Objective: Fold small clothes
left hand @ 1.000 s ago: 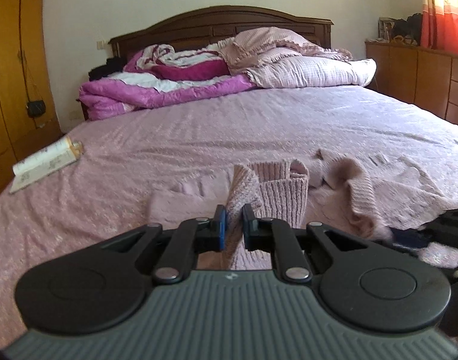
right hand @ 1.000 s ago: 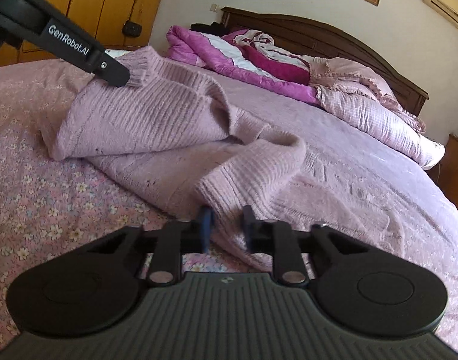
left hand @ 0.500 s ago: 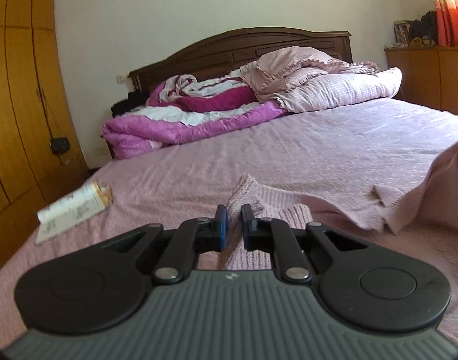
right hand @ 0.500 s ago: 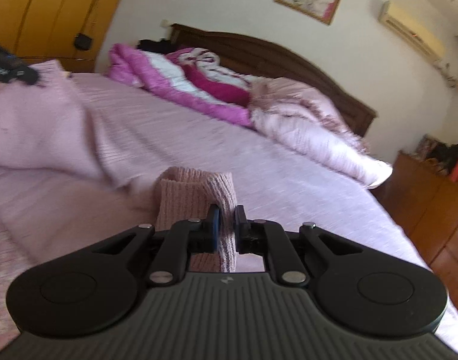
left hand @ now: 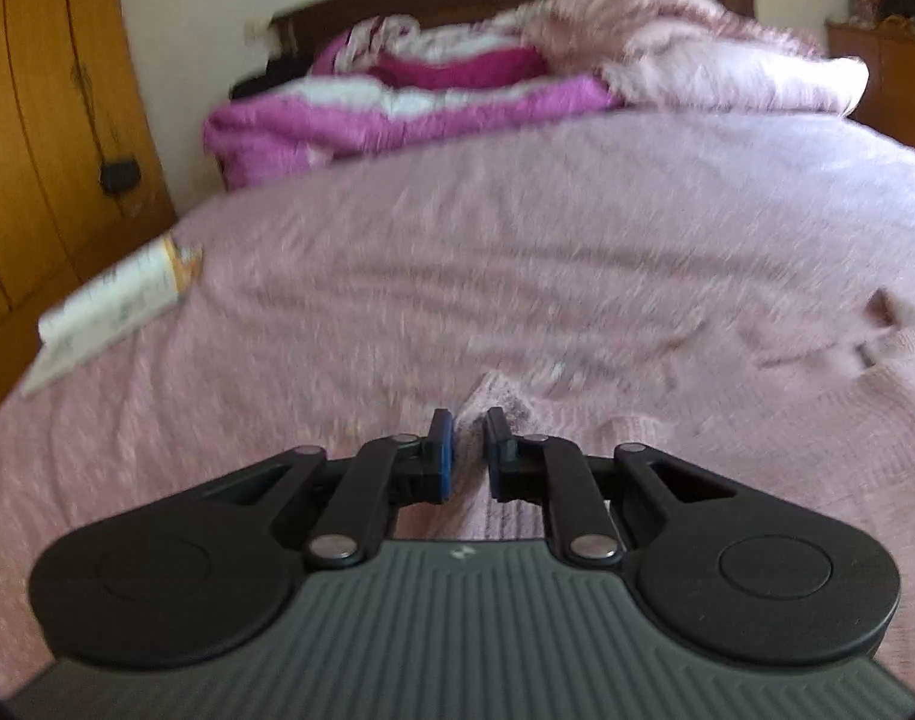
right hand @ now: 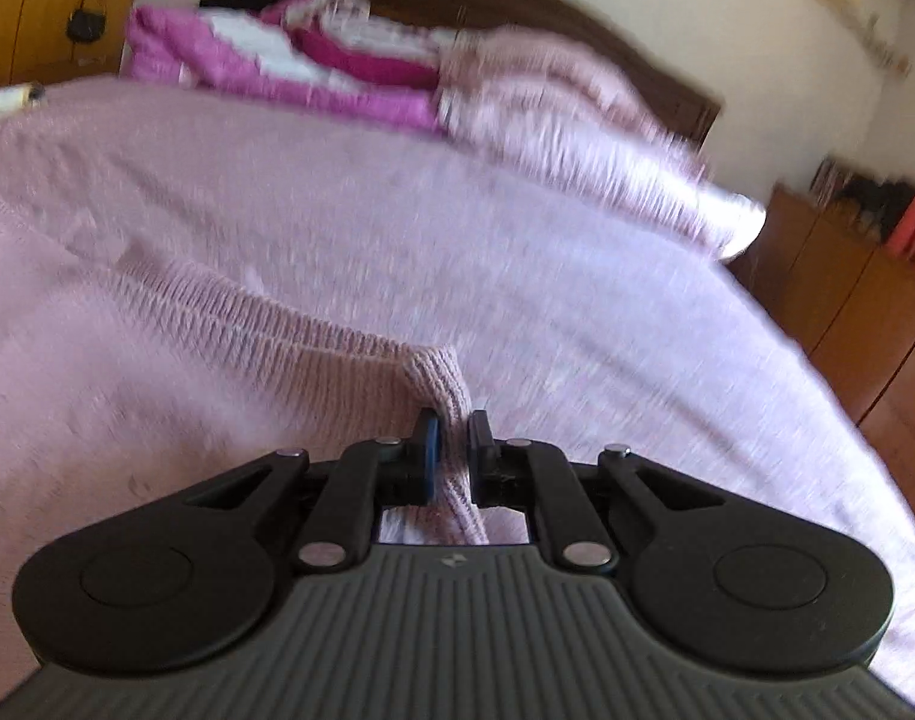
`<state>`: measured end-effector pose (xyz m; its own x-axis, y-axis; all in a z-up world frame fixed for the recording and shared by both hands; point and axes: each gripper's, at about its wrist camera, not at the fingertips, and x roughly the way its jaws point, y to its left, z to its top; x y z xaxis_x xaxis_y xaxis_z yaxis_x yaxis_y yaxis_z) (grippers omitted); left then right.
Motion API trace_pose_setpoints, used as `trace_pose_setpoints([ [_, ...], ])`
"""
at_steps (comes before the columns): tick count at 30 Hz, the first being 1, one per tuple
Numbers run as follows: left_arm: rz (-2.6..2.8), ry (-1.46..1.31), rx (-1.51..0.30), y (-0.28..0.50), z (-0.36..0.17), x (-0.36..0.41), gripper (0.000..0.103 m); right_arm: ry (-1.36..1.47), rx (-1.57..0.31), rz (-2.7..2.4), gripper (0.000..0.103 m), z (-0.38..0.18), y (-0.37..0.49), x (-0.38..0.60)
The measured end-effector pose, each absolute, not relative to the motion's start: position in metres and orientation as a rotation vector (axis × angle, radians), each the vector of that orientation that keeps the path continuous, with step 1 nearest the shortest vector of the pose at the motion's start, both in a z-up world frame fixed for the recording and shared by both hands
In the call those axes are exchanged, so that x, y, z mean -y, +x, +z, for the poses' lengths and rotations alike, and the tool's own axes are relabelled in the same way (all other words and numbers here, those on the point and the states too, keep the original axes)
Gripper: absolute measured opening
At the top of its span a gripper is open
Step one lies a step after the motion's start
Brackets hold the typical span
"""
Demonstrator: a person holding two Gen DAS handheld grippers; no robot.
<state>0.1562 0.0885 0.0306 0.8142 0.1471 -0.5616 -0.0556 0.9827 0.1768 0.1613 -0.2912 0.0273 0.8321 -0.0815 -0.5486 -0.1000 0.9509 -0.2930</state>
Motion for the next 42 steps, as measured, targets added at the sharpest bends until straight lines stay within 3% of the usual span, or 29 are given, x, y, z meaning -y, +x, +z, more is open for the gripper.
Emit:
trace_pose_setpoints([
  [4,0.107,0.120,-0.654,0.161,0.024,-0.101,0.020,-0.324,-0.633,-0.017,0.011,0.006,0.181,0.295],
  [8,0.106,0.073,-0.666,0.160,0.031,-0.114,0.047,-0.294,-0.642,-0.030,0.024,0.008,0.191,0.305],
  [9,0.100,0.063,-0.669,0.159,0.034,-0.116,0.048,-0.289,-0.640,-0.034,0.028,0.009,0.192,0.307],
  [15,0.042,0.038,-0.680,0.141,0.050,-0.122,0.051,-0.125,-0.637,-0.050,0.046,0.028,0.180,0.326],
  [18,0.026,0.037,-0.684,0.131,0.057,-0.121,0.056,-0.039,-0.638,-0.038,0.046,0.040,0.168,0.335],
  [31,0.016,0.017,-0.760,0.083,0.062,-0.109,0.056,0.142,-0.683,0.060,0.047,0.046,0.108,0.335],
  [35,0.021,-0.034,-0.798,0.067,0.063,-0.112,0.056,0.207,-0.686,0.041,0.068,0.039,0.087,0.344],
  [37,0.014,-0.060,-0.807,0.057,0.064,-0.112,0.062,0.224,-0.684,0.028,0.076,0.038,0.076,0.346],
  [39,0.021,-0.085,-0.813,0.046,0.064,-0.111,0.075,0.241,-0.675,0.023,0.085,0.037,0.065,0.351],
  [42,0.014,-0.087,-0.828,0.033,0.064,-0.105,0.075,0.290,-0.667,0.019,0.092,0.035,0.050,0.359],
])
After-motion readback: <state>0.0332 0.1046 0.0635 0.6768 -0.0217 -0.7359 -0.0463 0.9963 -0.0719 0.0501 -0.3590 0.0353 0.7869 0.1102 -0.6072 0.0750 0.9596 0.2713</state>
